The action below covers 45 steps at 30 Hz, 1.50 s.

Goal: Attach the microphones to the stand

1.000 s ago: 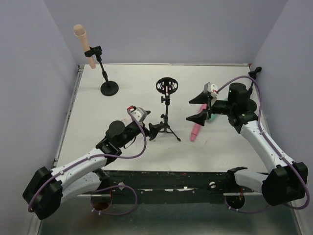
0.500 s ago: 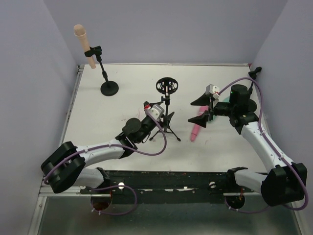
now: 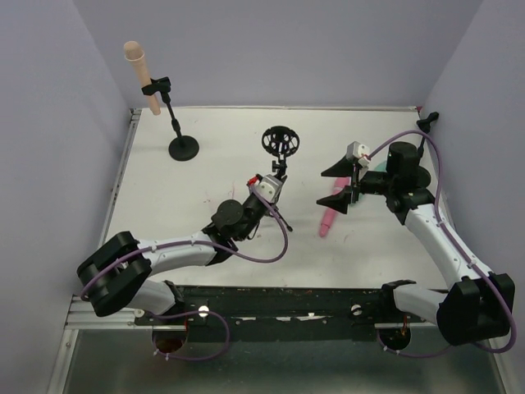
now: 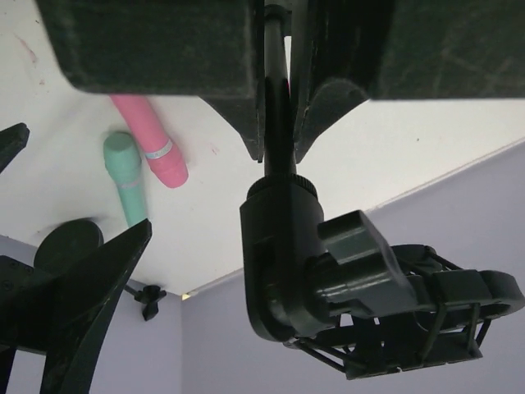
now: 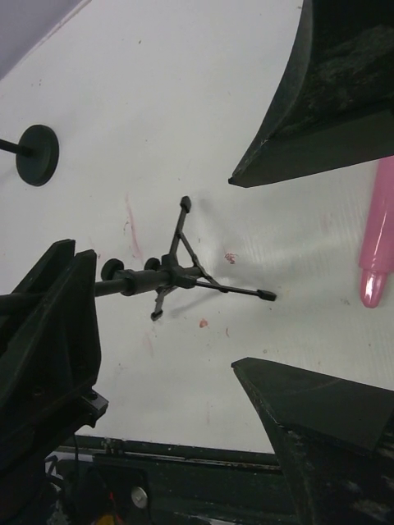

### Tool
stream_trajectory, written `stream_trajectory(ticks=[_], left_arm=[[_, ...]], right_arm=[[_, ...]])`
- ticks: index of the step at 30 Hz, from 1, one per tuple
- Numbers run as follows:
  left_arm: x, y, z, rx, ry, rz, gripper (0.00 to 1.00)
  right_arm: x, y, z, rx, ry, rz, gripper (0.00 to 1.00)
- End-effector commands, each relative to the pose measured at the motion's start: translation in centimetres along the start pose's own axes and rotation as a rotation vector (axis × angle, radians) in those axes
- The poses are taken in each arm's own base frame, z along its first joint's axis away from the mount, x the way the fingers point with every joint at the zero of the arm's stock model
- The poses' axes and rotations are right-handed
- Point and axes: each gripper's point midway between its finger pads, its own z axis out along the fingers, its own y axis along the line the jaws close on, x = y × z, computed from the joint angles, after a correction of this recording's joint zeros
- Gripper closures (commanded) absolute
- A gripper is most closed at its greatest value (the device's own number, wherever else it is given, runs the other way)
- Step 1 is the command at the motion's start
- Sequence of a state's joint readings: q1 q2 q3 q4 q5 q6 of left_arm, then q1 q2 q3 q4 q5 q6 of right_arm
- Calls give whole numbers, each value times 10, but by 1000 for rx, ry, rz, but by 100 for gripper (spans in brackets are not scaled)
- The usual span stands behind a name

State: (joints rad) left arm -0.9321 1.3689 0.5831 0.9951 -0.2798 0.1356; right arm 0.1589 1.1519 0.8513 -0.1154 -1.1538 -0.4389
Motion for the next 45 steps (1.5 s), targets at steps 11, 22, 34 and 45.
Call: stream_trajectory(ticks=[11, 22, 34, 45], left_arm=[[-67, -30, -39, 580, -141, -128, 99], [-50, -44, -30, 720, -112, -226, 100], [-15, -26, -43, 547, -108, -193, 71], [-15, 4, -69, 342, -88, -230, 19]], right_arm=[[11, -4, -11, 11, 10, 22, 7], [14, -17, -26, 60, 5, 44, 7], [24, -30, -37, 106, 14, 76, 7], [24, -50, -51, 198, 49, 157, 7]])
